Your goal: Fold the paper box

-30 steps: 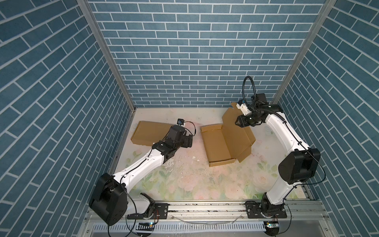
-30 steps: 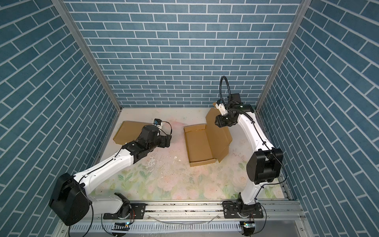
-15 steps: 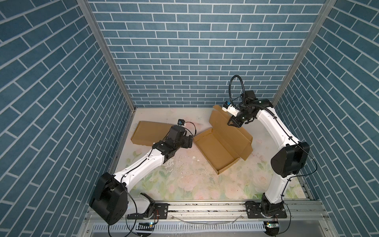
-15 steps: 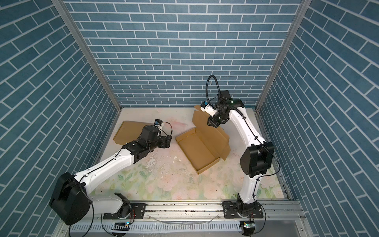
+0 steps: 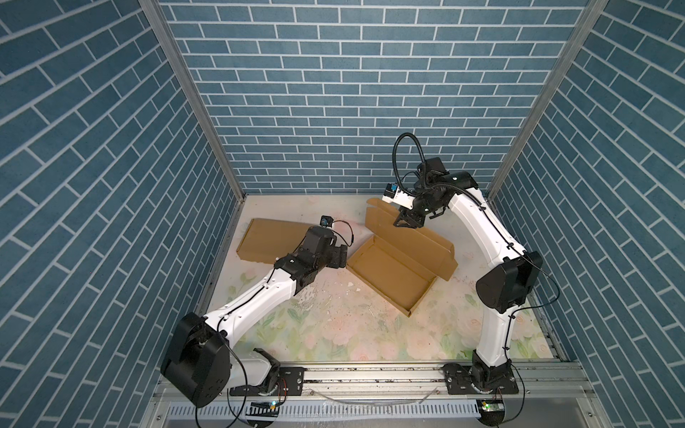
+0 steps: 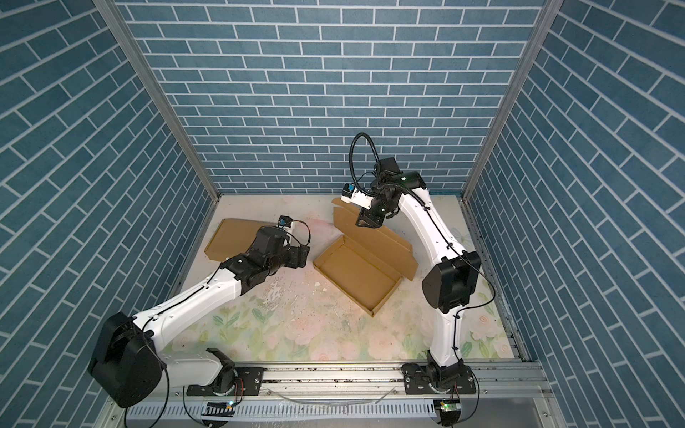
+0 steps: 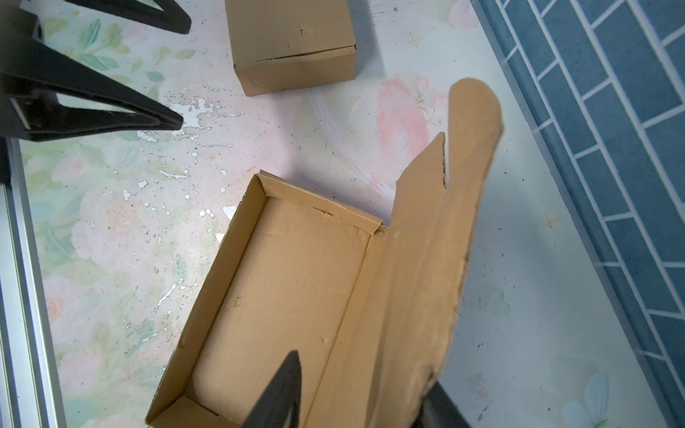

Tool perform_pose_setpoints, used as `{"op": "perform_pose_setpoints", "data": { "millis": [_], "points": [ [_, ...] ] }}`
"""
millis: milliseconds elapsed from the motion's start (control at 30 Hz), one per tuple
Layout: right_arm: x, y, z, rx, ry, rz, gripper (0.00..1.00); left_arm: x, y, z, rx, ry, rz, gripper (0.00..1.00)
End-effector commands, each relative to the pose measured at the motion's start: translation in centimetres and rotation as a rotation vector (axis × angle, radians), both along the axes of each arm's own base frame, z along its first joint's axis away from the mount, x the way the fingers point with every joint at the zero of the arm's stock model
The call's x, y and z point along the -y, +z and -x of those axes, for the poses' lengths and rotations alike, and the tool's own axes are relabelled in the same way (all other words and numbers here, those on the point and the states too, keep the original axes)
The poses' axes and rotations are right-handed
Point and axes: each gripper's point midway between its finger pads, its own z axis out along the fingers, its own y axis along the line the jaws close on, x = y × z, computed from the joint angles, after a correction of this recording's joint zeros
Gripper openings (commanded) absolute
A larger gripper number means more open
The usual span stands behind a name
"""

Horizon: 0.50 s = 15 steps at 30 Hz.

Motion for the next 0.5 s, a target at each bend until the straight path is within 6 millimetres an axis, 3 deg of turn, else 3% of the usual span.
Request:
{"op": "perform_pose_setpoints", "data": {
  "millis": [0, 133, 300, 400, 467],
  "points": [
    [0.5, 3.6, -1.1, 0.109, -0.094, -0.035, 0.53, -0.2, 0.0, -1.0, -0.036, -0.006, 0.048, 0.86],
    [2.1, 6.5, -2.5, 0.201, -0.295, -0.092, 0.61, 0.3, -0.7, -2.3, -0.087, -0.038, 0.074, 0.86],
    [4.1, 10.6, -2.7, 0.213, -0.558, -0.23, 0.64, 2.0, -1.9, -3.6, -0.143, -0.097, 0.07, 0.86],
    [5.2, 11.4, -1.9, 0.123, -0.731, -0.304, 0.63, 2.8, -2.4, -4.4, -0.156, -0.115, 0.079, 0.86],
    [5.4, 10.8, -0.6, 0.035, -0.793, -0.345, 0.63, 3.1, -2.8, -5.0, -0.167, -0.123, 0.085, 0.86]
  ]
}}
